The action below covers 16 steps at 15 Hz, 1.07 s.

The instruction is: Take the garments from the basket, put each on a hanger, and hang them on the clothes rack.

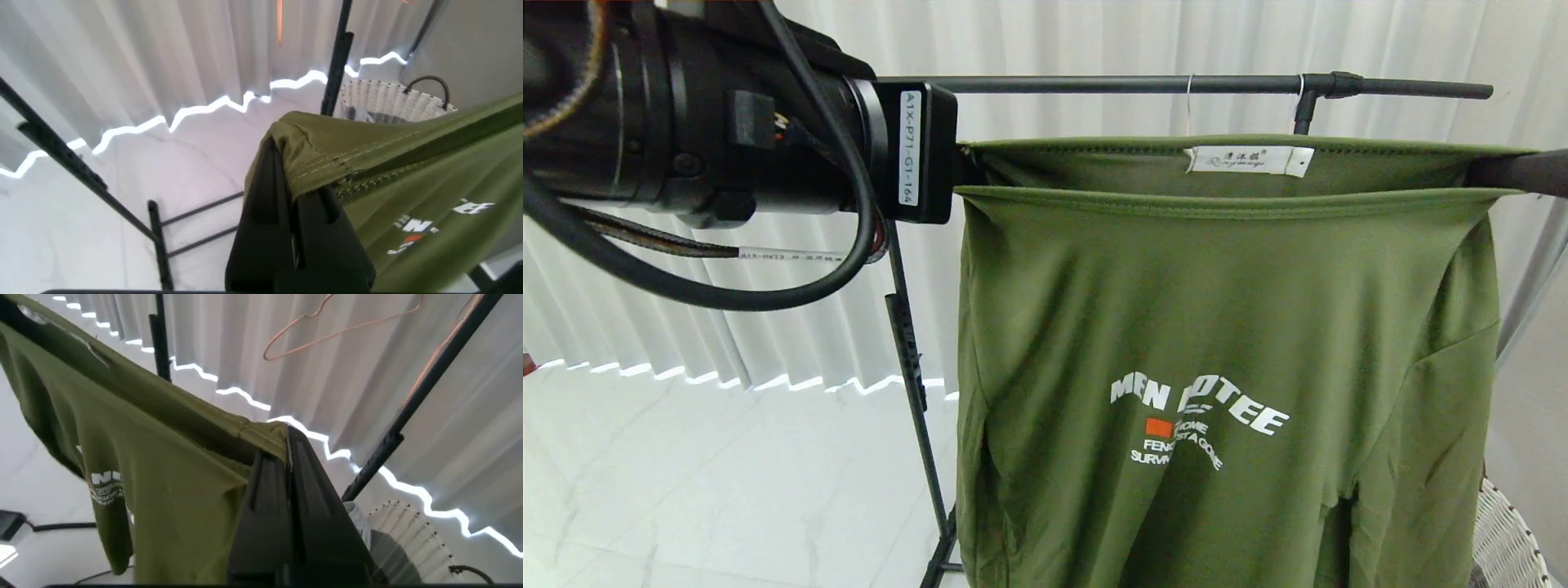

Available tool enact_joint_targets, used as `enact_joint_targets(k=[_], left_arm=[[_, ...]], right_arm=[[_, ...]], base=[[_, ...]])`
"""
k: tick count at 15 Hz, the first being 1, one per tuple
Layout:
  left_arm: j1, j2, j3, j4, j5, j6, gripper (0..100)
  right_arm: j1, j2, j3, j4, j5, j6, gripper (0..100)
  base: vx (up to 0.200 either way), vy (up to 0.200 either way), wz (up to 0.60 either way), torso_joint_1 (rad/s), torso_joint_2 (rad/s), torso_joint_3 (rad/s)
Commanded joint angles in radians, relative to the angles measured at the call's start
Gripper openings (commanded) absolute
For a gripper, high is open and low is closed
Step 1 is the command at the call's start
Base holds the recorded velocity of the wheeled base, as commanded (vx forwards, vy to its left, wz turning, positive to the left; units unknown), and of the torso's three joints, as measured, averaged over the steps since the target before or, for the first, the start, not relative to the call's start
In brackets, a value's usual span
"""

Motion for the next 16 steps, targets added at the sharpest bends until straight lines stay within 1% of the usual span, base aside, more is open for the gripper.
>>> enact_joint_targets(k=[1,4,6,7,8,9,10,11,12,14,16], left_arm=[[-0.006,-0.003,-0.014,0.0,0.003,0.004,0],[-0.067,-0.009,-0.017,-0.001,0.003,0.005,0],[-0.107,-0.001,-0.051,-0.001,0.003,0.004,0],[-0.118,0.002,-0.065,-0.003,0.003,0.004,0],[-0.128,0.017,-0.089,-0.004,0.003,0.004,0],[-0.131,0.049,-0.14,-0.004,0.001,0.004,0],[-0.131,0.071,-0.178,-0.004,0.001,0.004,0],[-0.131,0.083,-0.197,-0.003,0.001,0.005,0],[-0.125,0.085,-0.197,-0.004,-0.002,0.005,0],[-0.107,0.085,-0.198,-0.003,-0.005,0.004,0],[-0.107,0.083,-0.197,-0.003,-0.005,0.004,0]], right_arm=[[-0.003,-0.004,-0.03,0.022,-0.002,-0.003,0],[-0.015,-0.049,-0.05,0.134,0.0,-0.004,0],[-0.012,-0.084,-0.095,0.249,0.014,-0.006,0],[-0.009,-0.092,-0.111,0.287,0.027,-0.006,0],[0.0,-0.111,-0.142,0.35,0.086,-0.006,0],[0.04,-0.136,-0.168,0.42,0.199,-0.006,0],[0.083,-0.144,-0.17,0.439,0.245,-0.006,0],[0.149,-0.144,-0.17,0.445,0.257,-0.006,0],[0.238,-0.141,-0.173,0.446,0.254,-0.006,0],[0.309,-0.136,-0.168,0.446,0.253,-0.004,0],[0.307,-0.136,-0.164,0.446,0.236,-0.003,0]], base=[[0.0,0.0,0.0,0.0,0.0,0.0],[0.0,0.0,0.0,0.0,0.0,0.0],[0.0,0.0,0.0,0.0,0.0,0.0],[0.0,0.0,0.0,0.0,0.0,0.0],[0.0,0.0,0.0,0.0,0.0,0.0],[0.0,0.0,0.0,0.0,0.0,0.0],[0.0,0.0,0.0,0.0,0.0,0.0],[0.0,0.0,0.0,0.0,0.0,0.0],[0.0,0.0,0.0,0.0,0.0,0.0],[0.0,0.0,0.0,0.0,0.0,0.0],[0.0,0.0,0.0,0.0,0.0,0.0]])
